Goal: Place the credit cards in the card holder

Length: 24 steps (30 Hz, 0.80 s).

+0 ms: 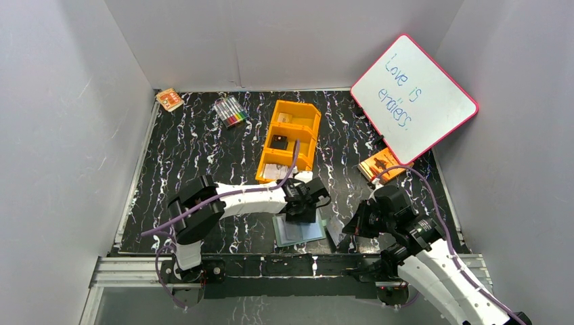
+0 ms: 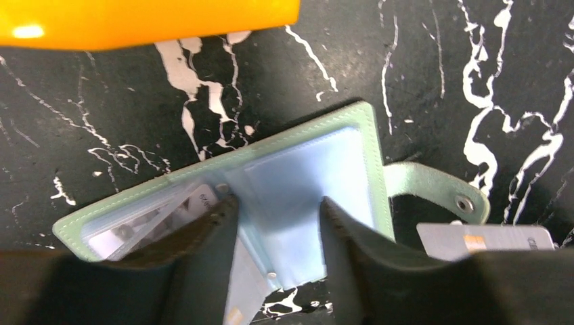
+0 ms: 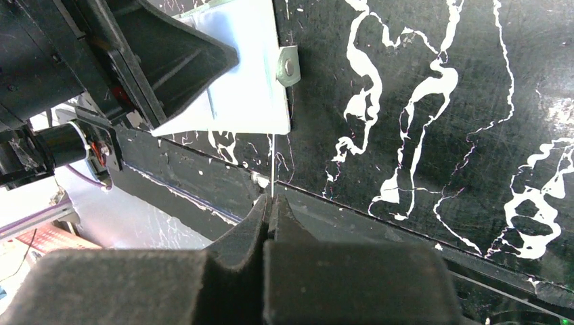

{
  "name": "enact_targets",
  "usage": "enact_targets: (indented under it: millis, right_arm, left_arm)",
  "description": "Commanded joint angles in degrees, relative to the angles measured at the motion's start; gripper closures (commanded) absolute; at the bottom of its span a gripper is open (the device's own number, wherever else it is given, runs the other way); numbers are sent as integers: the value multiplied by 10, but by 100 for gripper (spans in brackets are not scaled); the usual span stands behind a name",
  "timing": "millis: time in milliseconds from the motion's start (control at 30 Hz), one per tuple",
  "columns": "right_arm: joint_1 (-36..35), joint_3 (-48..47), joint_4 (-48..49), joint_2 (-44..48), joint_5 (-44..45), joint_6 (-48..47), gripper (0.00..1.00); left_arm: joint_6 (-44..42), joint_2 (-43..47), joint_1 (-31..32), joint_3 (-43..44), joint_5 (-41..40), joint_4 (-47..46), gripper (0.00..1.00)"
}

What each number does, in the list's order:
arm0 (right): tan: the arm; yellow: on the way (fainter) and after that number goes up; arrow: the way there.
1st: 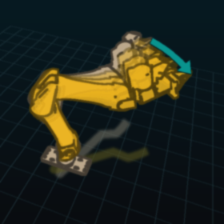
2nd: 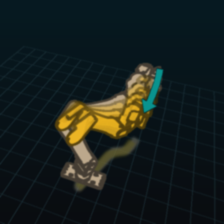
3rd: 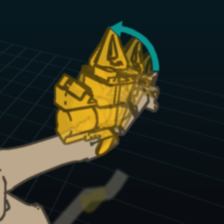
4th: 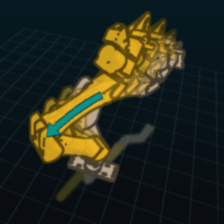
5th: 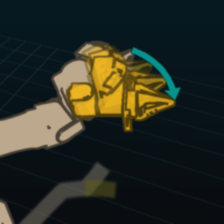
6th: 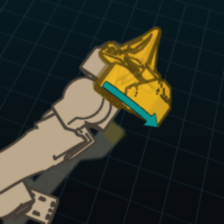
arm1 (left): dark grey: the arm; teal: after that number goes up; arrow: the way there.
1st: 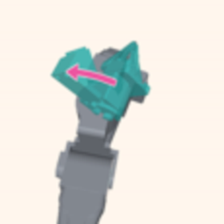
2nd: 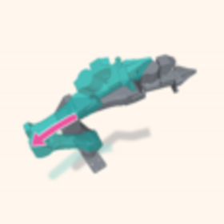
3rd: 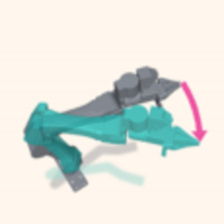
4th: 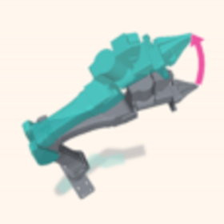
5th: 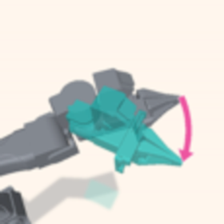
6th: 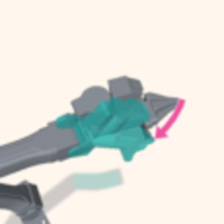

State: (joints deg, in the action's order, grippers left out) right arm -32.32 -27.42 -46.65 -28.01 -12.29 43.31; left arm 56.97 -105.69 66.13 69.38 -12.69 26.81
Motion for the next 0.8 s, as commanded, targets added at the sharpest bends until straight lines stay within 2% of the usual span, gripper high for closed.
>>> enact_targets:
  millis: [0, 167, 367, 767]
  right_arm:
    - [0, -27, -9, 5, 0, -2, 100]
    - [-1, -18, 15, 0, -26, -11, 100]
    - [0, -10, 49, -19, -65, -24, 100]
    - [-1, 21, 70, -37, -66, -25, 100]
  left_arm:
    - [2, -21, 1, -11, -14, 27, 62]
    - [7, -13, 1, -34, -15, 26, 81]
    - [9, -10, 1, -53, -16, 25, 99]
    - [11, -8, 1, -76, -15, 17, 100]
